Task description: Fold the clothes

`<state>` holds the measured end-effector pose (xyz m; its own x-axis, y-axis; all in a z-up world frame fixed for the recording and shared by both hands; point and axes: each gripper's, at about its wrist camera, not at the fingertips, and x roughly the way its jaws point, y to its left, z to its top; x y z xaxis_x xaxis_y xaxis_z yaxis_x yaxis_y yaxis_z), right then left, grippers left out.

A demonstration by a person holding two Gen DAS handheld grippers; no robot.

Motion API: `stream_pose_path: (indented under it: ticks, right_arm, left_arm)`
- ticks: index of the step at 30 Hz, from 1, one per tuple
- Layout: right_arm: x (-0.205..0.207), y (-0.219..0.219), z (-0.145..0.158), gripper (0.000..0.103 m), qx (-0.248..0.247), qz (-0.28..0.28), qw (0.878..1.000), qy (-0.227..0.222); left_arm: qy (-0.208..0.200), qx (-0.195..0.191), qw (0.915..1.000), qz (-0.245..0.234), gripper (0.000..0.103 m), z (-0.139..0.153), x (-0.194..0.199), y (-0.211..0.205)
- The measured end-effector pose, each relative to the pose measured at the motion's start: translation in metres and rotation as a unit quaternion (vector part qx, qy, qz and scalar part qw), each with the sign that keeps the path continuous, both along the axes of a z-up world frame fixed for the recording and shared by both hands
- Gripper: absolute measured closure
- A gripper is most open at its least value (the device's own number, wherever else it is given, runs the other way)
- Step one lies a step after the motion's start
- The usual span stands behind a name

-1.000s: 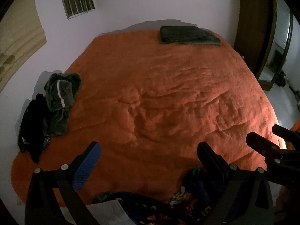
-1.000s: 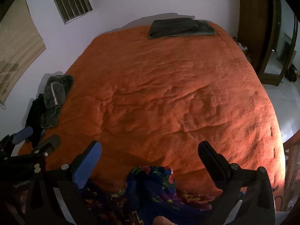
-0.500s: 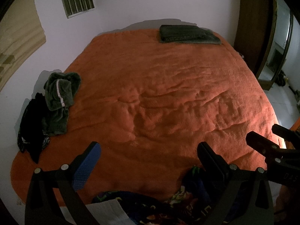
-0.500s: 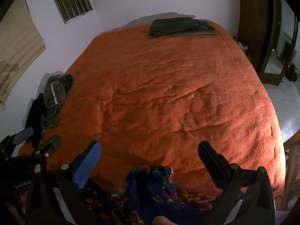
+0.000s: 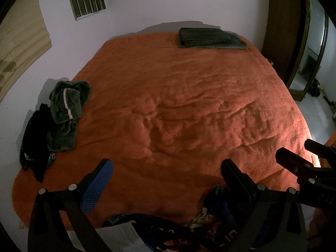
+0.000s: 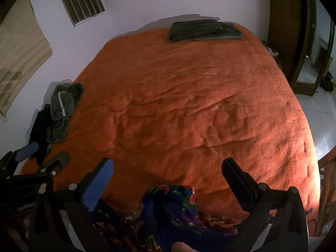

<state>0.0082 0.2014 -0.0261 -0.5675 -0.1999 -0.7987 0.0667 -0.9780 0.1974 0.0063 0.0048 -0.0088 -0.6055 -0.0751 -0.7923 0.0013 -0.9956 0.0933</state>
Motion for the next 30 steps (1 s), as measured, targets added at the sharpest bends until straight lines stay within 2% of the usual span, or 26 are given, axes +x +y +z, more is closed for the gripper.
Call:
stream_pose_path:
  ticks: [14,20,24,27,30]
  right_arm:
    - [0.001,-0.002,0.001,0.0,-0.004,0.004,1.0,-0.001]
    - [0.003,0.001,0.002,0.0,-0.006,0.001,1.0,0.004]
    - [0.001,0.001,0.002,0.0,-0.007,0.0,1.0,0.001]
    - [0.0,0.002,0.003,0.0,-0.009,0.0,1.0,0.001]
    - [0.001,0.004,0.003,0.0,-0.011,-0.001,1.0,0.003]
  left_arm:
    - [0.005,0.003,1.0,-0.005,0.001,0.002,0.001,-0.001]
    - [0.001,-0.015,0.9999,-0.002,0.001,-0.001,0.0,0.004]
    - [0.008,-0.062,0.9978,0.024,0.001,-0.002,-0.001,0.009]
    - [0.015,-0.06,0.9978,0.023,0.001,-0.001,0.0,0.01]
    - [0.012,-0.026,0.9993,0.025,0.001,0.001,0.0,0.005]
